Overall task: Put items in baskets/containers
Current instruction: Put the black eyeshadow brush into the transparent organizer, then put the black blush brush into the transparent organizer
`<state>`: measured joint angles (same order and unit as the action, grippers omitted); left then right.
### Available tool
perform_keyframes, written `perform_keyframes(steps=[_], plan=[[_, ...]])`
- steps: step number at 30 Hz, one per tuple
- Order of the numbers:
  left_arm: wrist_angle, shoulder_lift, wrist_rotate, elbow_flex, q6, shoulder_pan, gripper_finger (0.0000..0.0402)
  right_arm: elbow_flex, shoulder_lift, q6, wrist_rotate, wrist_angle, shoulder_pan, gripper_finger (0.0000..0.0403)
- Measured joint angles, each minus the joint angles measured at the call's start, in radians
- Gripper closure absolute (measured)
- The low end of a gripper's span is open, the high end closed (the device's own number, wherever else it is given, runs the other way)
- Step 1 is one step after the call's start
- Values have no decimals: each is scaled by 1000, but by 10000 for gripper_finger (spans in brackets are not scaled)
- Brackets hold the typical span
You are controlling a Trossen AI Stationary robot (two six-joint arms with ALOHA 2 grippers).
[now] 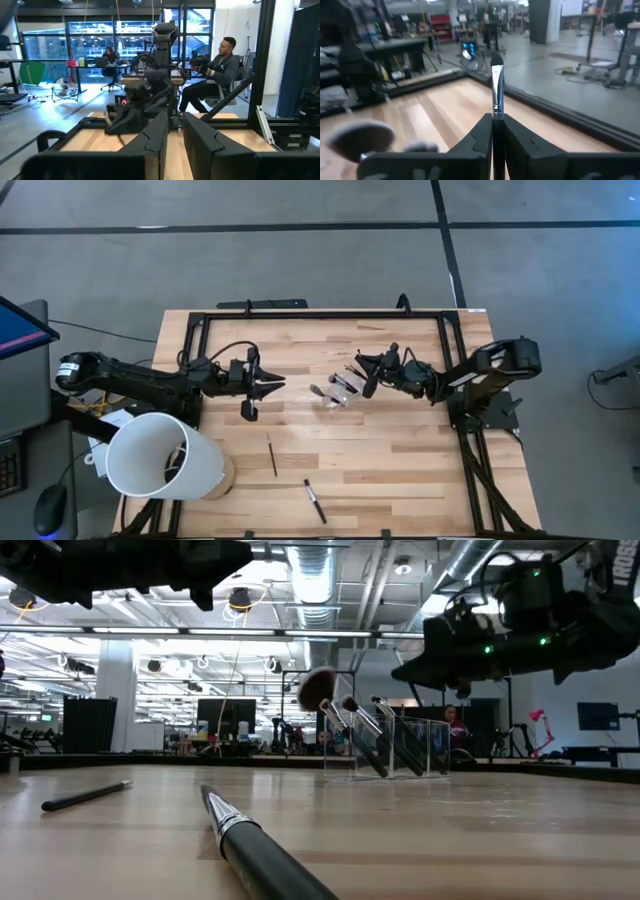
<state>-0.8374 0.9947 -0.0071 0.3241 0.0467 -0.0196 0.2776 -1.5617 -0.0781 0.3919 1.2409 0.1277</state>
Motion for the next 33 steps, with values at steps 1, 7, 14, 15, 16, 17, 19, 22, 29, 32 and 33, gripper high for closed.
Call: perform_keyframes(steps=[1, 7, 14, 15, 16, 17, 19, 22, 29, 32, 33], plan=[[0, 0, 0, 0, 0, 0, 344, 0, -13, -1, 0, -2, 6, 377], [0, 0, 9, 0, 0, -1, 344, 3, -70, -5, -16, 4, 19, 393], [3, 0, 11, 0, 0, -1, 344, 3, -74, -19, -53, 17, 19, 352], [3, 0, 11, 0, 0, -1, 344, 3, -73, -19, -53, 18, 19, 351], [3, 0, 11, 0, 0, -1, 344, 3, -74, -19, -53, 17, 19, 352], [3, 0, 11, 0, 0, -1, 344, 3, -74, -19, -53, 15, 19, 354], [4, 0, 11, 0, 0, -1, 344, 3, -74, -20, -53, 9, 19, 359], [10, 0, 12, 0, -1, -1, 344, 3, -74, -19, -53, 10, 16, 367], [41, 0, 12, 0, -3, -1, 344, 3, -59, 6, -53, 20, 10, 380], [44, 0, 12, -7, -3, -1, 344, 3, -33, 13, -52, 20, 10, 376], [45, 0, 12, -7, -3, -1, 344, 3, -21, 23, -52, 19, 9, 372]])
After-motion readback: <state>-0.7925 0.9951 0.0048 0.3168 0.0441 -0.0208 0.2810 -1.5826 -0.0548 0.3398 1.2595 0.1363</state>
